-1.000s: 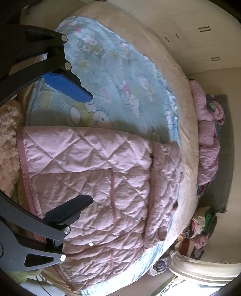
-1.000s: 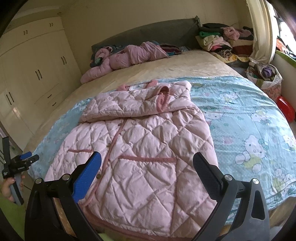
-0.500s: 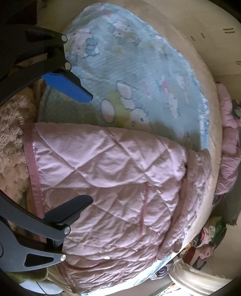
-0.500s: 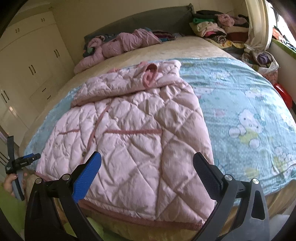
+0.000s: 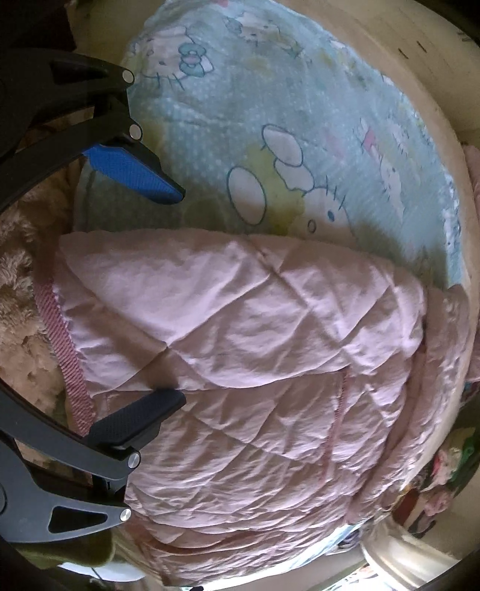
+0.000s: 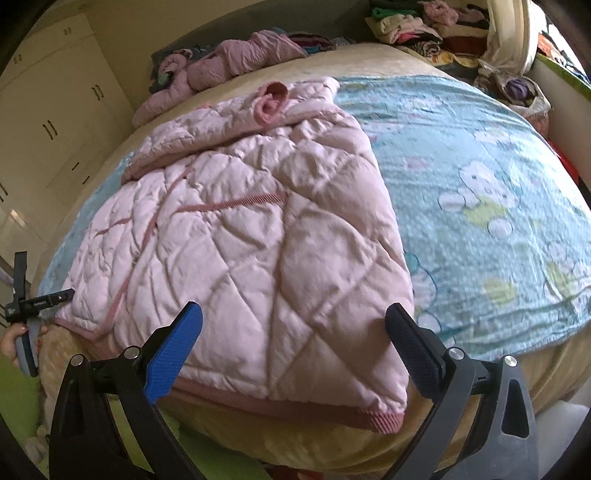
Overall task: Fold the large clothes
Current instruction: 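Grasp the ribbed hem with the right tool while the left tool grasps the hem too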
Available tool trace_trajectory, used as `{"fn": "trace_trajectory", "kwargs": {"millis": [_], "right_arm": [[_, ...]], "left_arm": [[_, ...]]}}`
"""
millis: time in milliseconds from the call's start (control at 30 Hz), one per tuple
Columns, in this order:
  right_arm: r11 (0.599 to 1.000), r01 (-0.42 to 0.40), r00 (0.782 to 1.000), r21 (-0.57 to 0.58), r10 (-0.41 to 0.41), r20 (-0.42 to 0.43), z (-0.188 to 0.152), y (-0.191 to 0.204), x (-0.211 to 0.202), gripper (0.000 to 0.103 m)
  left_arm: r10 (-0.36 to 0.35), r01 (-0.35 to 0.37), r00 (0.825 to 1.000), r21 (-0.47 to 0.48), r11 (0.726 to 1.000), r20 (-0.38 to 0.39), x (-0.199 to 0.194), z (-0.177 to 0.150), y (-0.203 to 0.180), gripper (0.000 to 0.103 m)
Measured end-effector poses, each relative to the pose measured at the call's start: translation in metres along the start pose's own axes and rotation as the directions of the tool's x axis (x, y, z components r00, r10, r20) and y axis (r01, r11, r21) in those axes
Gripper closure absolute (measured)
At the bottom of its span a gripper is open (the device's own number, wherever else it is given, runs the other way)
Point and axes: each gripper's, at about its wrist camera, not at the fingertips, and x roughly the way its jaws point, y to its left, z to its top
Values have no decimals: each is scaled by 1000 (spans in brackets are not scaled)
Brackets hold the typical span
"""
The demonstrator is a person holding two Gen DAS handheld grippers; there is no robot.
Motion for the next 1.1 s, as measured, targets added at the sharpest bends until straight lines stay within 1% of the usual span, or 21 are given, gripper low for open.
{"fn": "trace_trajectory", "kwargs": {"millis": [100, 267, 367, 500, 533, 567, 600, 633, 667, 700, 733, 833, 933, 1000, 1033, 1067, 1100], "right_arm": [[1000, 9, 1000, 14, -9, -7, -4, -6, 1, 4], [998, -13, 999, 67, 16, -44, -9, -25, 7, 4], [992, -55, 996, 115, 63, -65, -15, -33, 15, 4], [981, -124, 990, 146, 133, -53, -19, -36, 20, 5], [977, -149, 986, 152, 158, -45, -20, -36, 19, 11], [975, -158, 985, 159, 166, -40, -20, -37, 18, 16], [970, -175, 983, 167, 182, -30, -19, -39, 15, 24], [969, -181, 982, 168, 187, -23, -17, -41, 11, 37], [970, -183, 982, 163, 189, -20, -16, -42, 9, 44], [971, -186, 981, 153, 191, -18, -14, -44, 5, 57], [970, -194, 980, 143, 198, -15, -12, -44, 3, 65], [970, -222, 975, 98, 221, 19, -8, -41, -10, 76], [961, -269, 961, 61, 263, 86, 2, -34, -26, 81], [955, -295, 948, 40, 288, 133, 10, -31, -36, 82], [950, -309, 941, 35, 300, 158, 16, -30, -41, 82], [947, -320, 935, 32, 310, 172, 20, -29, -44, 82], [944, -328, 930, 27, 317, 186, 25, -28, -46, 82]], "left_arm": [[-15, 16, 999, 11, 1000, -31, 4, 1, 0, 9], [-65, 63, 995, -22, 998, -70, 11, 3, 8, 9], [-102, 98, 990, -50, 994, -96, 14, 4, 15, 9], [-96, 92, 990, -44, 995, -104, 14, 3, 15, 9], [-96, 92, 990, -43, 995, -106, 14, 2, 15, 9], [-98, 94, 989, -43, 995, -108, 14, 2, 16, 9], [-104, 99, 988, -46, 994, -112, 14, 2, 17, 9], [-108, 103, 988, -48, 994, -115, 17, 5, 15, 9], [-114, 109, 986, -51, 993, -119, 17, 5, 16, 9], [-117, 111, 986, -53, 992, -121, 18, 5, 16, 9], [-116, 111, 986, -53, 992, -122, 20, 7, 15, 9], [-98, 94, 987, -41, 995, -125, 20, 7, 13, 9], [-97, 93, 987, -34, 995, -130, 22, 8, 10, 9], [-89, 88, 988, -17, 996, -124, 21, 9, 7, 9], [-81, 81, 990, -3, 997, -115, 19, 8, 4, 13], [-82, 83, 991, 12, 996, -106, 17, 7, 1, 21], [-84, 87, 991, 22, 996, -100, 16, 6, -4, 25]]}}
